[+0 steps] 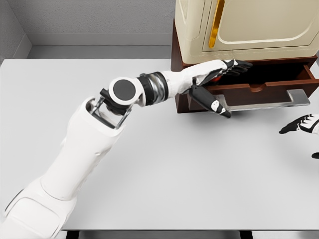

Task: Put the switch into the drawer with left arm, and close the drawer with right arm

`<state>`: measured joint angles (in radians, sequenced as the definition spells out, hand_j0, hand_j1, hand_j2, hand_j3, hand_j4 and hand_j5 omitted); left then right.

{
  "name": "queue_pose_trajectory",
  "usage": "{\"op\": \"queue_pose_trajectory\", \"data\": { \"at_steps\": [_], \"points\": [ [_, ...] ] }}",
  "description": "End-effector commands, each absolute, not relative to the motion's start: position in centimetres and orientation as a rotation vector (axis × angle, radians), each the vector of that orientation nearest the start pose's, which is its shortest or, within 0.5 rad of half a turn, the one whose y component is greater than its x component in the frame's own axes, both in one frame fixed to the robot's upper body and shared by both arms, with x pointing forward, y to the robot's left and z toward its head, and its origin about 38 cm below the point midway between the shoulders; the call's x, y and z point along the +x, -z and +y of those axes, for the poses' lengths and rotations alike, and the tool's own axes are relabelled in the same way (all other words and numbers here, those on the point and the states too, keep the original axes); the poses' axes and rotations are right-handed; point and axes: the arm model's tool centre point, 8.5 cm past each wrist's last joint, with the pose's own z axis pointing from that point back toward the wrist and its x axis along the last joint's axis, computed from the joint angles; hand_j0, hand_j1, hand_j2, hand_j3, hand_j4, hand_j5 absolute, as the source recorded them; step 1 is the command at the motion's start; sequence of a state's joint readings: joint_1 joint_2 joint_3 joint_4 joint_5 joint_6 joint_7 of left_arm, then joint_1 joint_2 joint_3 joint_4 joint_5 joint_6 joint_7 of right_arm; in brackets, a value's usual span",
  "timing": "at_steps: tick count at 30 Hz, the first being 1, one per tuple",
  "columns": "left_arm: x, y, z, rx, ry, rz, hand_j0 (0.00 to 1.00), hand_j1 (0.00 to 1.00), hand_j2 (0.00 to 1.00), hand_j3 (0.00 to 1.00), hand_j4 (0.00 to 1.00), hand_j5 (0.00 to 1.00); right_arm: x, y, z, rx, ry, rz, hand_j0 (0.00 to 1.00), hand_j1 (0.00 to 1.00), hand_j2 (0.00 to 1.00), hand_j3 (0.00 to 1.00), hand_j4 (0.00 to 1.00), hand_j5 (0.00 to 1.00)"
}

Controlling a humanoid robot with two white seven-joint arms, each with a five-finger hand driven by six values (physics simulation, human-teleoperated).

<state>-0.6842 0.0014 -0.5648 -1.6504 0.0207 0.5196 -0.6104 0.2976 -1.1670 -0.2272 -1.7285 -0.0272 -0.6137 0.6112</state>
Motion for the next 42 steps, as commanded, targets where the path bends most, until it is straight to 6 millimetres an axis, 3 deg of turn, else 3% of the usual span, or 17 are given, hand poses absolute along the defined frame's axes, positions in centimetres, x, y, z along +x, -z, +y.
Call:
{"op": "queue_pose_trajectory", "data": {
  "at_steps": [1, 7, 16, 21, 25, 32, 42],
  "points": [
    [41.5, -28.9, 0.7, -0.536, 1.193, -1.522, 1.0, 1.0, 1.0, 1.0, 1.0, 1.0, 29.7, -25.0, -43.8, -0.286, -1.797, -1.331, 0.86, 0.86, 0.86, 0.86, 0.86, 0.86],
    [42.0, -30.1, 4.3, -0.501, 1.163, -1.555, 1.0, 1.0, 1.0, 1.0, 1.0, 1.0, 29.7, -24.9, -43.8, -0.282, -1.798, -1.327, 0.86, 0.86, 0.86, 0.86, 0.86, 0.86],
    [42.4, -27.6, 8.6, -0.492, 1.143, -1.463, 1.0, 1.0, 1.0, 1.0, 1.0, 1.0, 29.7, -24.9, -43.8, -0.283, -1.798, -1.327, 0.87, 0.87, 0.87, 0.87, 0.87, 0.87],
    [42.2, -27.3, 8.0, -0.506, 1.148, -1.456, 1.0, 1.0, 1.0, 1.0, 1.0, 1.0, 29.7, -24.9, -43.8, -0.283, -1.798, -1.327, 0.88, 0.88, 0.88, 0.88, 0.88, 0.88],
    [42.0, -27.4, 6.4, -0.543, 1.147, -1.462, 1.0, 1.0, 1.0, 1.0, 1.0, 1.0, 29.7, -24.9, -43.8, -0.283, -1.798, -1.327, 0.89, 0.89, 0.89, 0.89, 0.89, 0.89],
    [42.9, -26.2, 5.9, -0.555, 1.12, -1.417, 1.0, 1.0, 1.0, 1.0, 1.0, 1.0, 29.7, -24.9, -43.8, -0.283, -1.798, -1.327, 0.89, 0.89, 0.89, 0.89, 0.89, 0.89],
    [42.3, -27.1, -0.1, -0.582, 1.179, -1.442, 1.0, 1.0, 1.0, 1.0, 1.0, 1.0, 29.7, -24.9, -43.8, -0.283, -1.799, -1.326, 0.87, 0.87, 0.87, 0.87, 0.87, 0.87]
  ]
}}
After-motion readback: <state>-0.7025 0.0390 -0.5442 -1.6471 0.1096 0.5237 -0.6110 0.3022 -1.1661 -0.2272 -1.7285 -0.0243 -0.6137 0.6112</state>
